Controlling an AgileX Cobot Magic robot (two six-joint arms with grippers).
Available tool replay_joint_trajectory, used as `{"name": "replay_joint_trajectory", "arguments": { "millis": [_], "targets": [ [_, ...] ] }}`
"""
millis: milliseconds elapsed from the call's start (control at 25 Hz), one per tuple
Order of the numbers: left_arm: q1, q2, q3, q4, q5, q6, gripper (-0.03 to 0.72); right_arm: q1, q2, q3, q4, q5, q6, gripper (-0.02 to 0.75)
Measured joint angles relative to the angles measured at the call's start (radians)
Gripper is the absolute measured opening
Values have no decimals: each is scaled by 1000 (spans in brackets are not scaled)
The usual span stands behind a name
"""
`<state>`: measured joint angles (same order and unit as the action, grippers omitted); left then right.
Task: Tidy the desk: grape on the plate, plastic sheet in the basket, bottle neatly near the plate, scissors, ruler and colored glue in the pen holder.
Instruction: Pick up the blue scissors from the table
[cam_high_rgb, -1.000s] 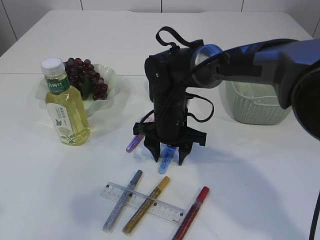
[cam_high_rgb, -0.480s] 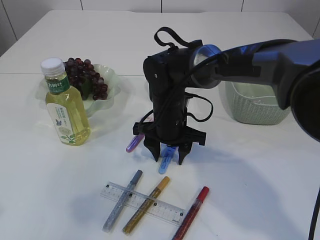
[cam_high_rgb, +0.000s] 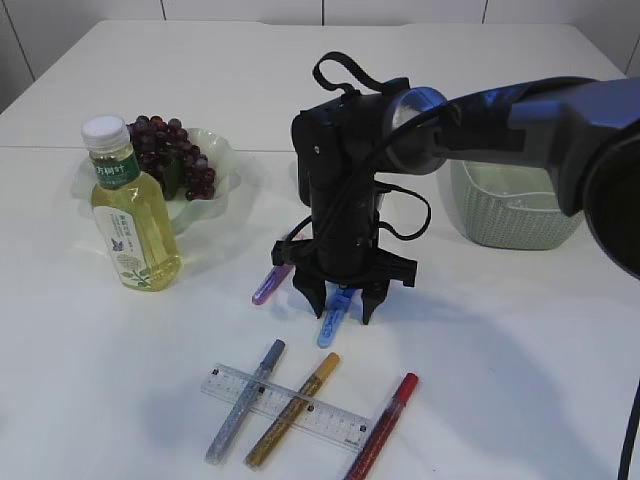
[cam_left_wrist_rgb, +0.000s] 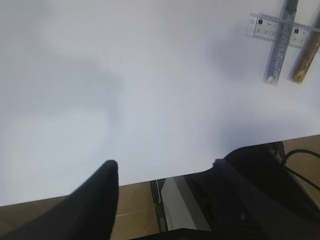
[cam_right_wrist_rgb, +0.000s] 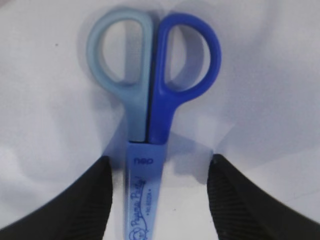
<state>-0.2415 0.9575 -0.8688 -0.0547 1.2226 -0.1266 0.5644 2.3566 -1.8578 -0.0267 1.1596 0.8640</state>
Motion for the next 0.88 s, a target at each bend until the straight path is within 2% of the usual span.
{"name": "replay_joint_trajectory", "arguments": {
  "millis": [600, 760, 880],
  "targets": [
    [0, 0, 0, 0, 0, 0, 426, 0, 0, 0, 2, -1, 0, 465],
    [0, 0, 0, 0, 0, 0, 426, 0, 0, 0, 4, -13, 0, 375],
    [0, 0, 0, 0, 0, 0, 426, 0, 0, 0, 4, -17, 0, 265]
  ]
}}
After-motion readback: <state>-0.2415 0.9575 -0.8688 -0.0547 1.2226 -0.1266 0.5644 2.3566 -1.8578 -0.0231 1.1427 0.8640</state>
